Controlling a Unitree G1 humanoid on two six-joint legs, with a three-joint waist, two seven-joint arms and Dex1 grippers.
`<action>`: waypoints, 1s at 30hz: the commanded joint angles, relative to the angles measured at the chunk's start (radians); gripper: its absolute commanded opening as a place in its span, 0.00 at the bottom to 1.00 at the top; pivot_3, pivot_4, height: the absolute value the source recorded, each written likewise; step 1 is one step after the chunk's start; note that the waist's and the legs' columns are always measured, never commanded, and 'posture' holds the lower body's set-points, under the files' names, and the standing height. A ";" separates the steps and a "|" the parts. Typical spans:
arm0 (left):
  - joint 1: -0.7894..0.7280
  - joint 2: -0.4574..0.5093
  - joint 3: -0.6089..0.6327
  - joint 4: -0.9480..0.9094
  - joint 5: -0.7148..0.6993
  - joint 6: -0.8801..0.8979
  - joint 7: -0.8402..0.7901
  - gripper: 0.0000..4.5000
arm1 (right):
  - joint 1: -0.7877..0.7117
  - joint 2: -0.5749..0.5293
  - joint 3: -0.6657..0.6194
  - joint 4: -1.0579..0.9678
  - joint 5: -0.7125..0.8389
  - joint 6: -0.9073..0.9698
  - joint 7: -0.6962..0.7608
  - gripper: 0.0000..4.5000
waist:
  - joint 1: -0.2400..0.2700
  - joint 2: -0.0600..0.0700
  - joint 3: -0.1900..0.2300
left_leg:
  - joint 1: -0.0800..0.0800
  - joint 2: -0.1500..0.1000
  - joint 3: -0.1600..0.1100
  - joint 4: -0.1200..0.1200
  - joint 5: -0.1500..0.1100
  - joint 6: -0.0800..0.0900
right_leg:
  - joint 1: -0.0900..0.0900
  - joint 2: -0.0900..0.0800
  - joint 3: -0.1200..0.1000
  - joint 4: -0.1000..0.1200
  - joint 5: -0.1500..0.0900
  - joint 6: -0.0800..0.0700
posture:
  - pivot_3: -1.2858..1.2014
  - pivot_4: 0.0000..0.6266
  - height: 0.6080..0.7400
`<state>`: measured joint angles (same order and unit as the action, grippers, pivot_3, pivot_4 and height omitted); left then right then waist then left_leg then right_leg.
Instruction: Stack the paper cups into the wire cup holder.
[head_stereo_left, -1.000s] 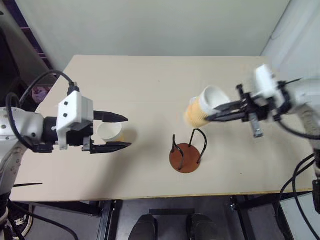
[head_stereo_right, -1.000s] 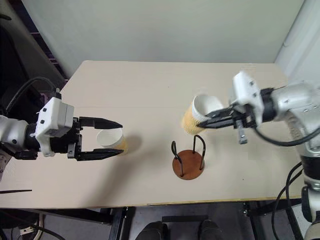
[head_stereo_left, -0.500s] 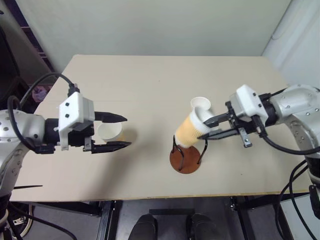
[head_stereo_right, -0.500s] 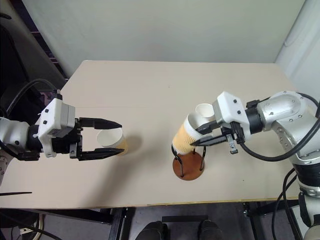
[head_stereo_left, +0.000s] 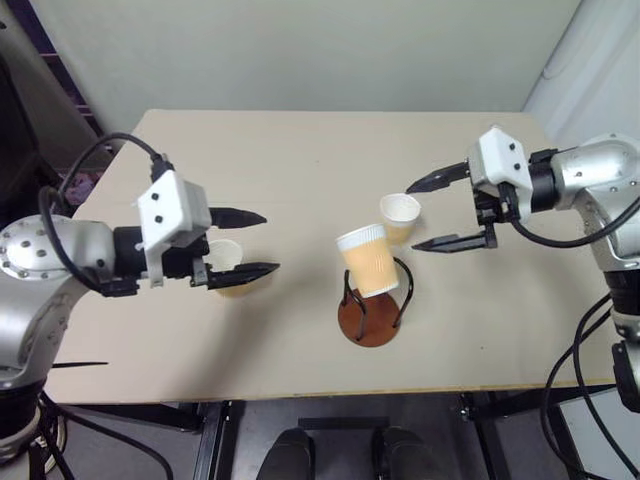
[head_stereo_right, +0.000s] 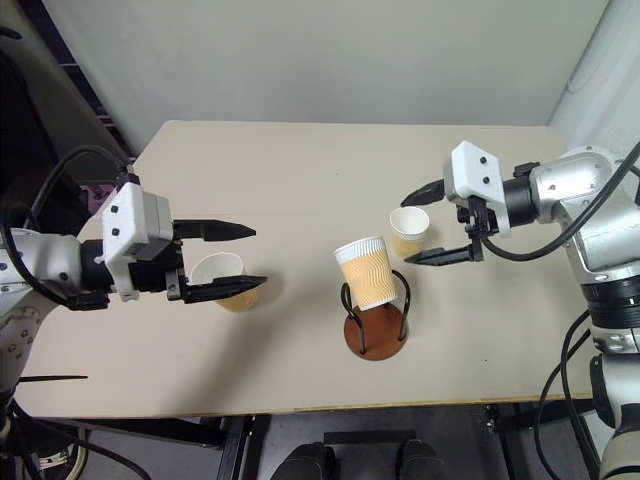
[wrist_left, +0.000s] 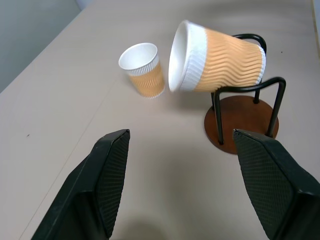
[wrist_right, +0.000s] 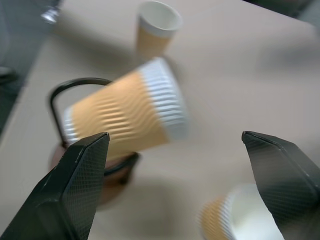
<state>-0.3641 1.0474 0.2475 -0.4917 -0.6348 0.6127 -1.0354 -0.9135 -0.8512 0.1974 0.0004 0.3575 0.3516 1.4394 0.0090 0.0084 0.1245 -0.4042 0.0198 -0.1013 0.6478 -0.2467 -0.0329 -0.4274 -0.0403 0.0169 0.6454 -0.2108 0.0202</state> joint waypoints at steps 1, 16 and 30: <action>0.011 0.010 0.018 -0.017 0.002 -0.003 0.008 0.78 | -0.004 0.006 -0.028 -0.042 0.017 0.001 0.008 0.97 | 0.000 0.000 0.000 | 0.000 0.000 0.000 0.000 0.002 -0.004 | 0.000 0.000 0.000 0.000 0.000 0.001 | 0.52 0.24 1.00; -0.055 -0.014 -0.075 0.031 0.023 -0.027 -0.009 0.78 | -0.212 0.082 -0.055 0.295 -0.060 -0.105 -0.029 0.97 | -0.001 0.001 0.001 | 0.000 0.002 0.000 -0.001 0.000 -0.002 | -0.001 0.001 -0.001 0.001 0.000 -0.003 | 0.52 0.24 1.00; -0.049 -0.013 -0.055 -0.006 0.021 0.007 0.037 0.78 | -0.235 0.230 0.113 0.695 -0.397 -0.429 -0.132 0.97 | 0.006 0.001 0.001 | -0.004 0.010 -0.003 -0.001 0.001 -0.008 | -0.005 0.003 -0.006 0.001 0.004 -0.005 | 0.52 0.24 1.00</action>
<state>-0.4063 1.0244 0.1497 -0.4641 -0.6050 0.6132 -1.0138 -1.1355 -0.6276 0.2996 0.6483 -0.0072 -0.0358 1.3026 0.0151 0.0092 0.1251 -0.4086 0.0303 -0.1038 0.6463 -0.2452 -0.0413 -0.4329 -0.0373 0.0103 0.6464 -0.2071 0.0151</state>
